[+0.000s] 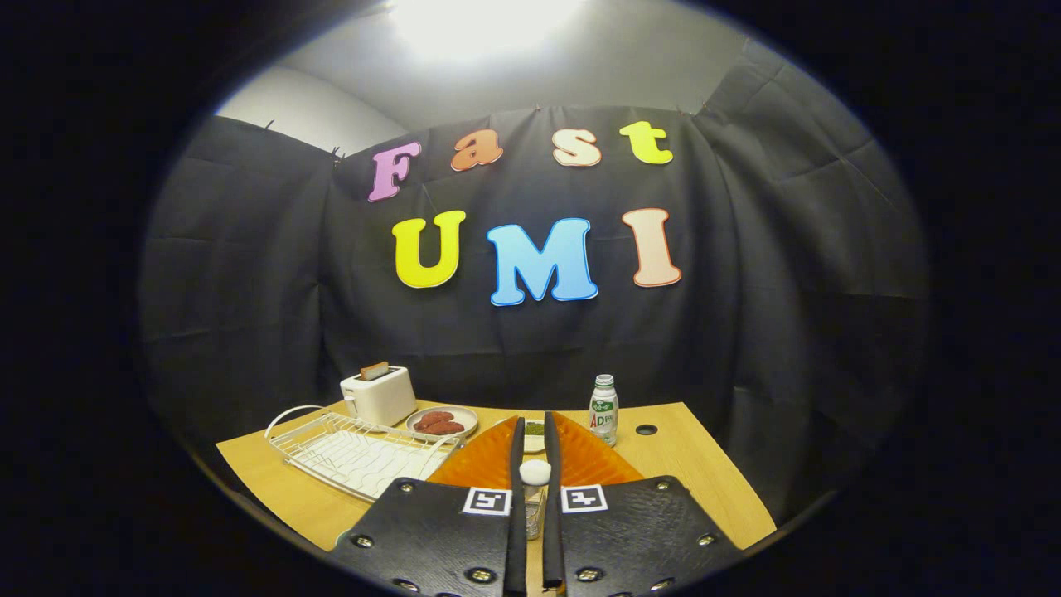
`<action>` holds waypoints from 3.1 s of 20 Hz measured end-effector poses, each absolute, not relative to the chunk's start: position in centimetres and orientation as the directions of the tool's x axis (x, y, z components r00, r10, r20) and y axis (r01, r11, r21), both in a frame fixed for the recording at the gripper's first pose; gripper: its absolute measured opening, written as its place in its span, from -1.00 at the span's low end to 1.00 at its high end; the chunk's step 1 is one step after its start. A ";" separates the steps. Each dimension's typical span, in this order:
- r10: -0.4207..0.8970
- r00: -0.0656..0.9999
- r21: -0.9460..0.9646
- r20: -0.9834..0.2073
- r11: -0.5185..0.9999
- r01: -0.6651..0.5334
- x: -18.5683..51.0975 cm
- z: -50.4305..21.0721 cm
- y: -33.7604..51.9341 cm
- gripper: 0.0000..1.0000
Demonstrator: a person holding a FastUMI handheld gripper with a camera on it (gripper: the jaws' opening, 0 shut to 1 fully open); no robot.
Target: Take the plate from the dish rack, then take the spoon from the basket and place it into the plate.
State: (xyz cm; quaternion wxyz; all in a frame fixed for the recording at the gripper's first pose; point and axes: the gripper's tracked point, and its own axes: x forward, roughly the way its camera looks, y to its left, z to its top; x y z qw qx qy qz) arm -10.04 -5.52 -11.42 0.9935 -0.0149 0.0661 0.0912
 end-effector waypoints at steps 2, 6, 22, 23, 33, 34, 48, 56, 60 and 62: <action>0.187 0.973 -0.030 -0.134 0.981 -0.192 -10.9 -10.8 -5.2 -0.85; 0.188 0.971 -0.030 -0.148 0.980 -0.195 -12.1 -10.3 -4.5 -0.85; 0.312 0.895 -0.036 -0.319 0.939 -0.341 -15.0 -16.9 3.3 -0.85; 0.326 0.885 -0.029 -0.333 0.935 -0.355 -15.2 -17.5 4.2 -0.85; 0.407 0.805 0.000 -0.432 0.893 -0.451 -15.2 -22.6 10.0 -0.84; 0.409 0.799 0.002 -0.440 0.891 -0.455 -15.1 -23.0 10.4 -0.84; 0.469 0.735 0.066 -0.490 0.861 -0.505 -14.3 -26.1 14.8 -0.65; 0.377 0.854 0.006 -0.359 0.916 -0.402 -11.2 -18.8 11.0 -0.35; 0.289 0.935 -0.006 -0.207 0.955 -0.296 -9.1 -10.9 6.7 -0.35; 0.227 0.966 -0.022 -0.120 0.973 -0.231 -8.4 -6.7 3.9 -0.35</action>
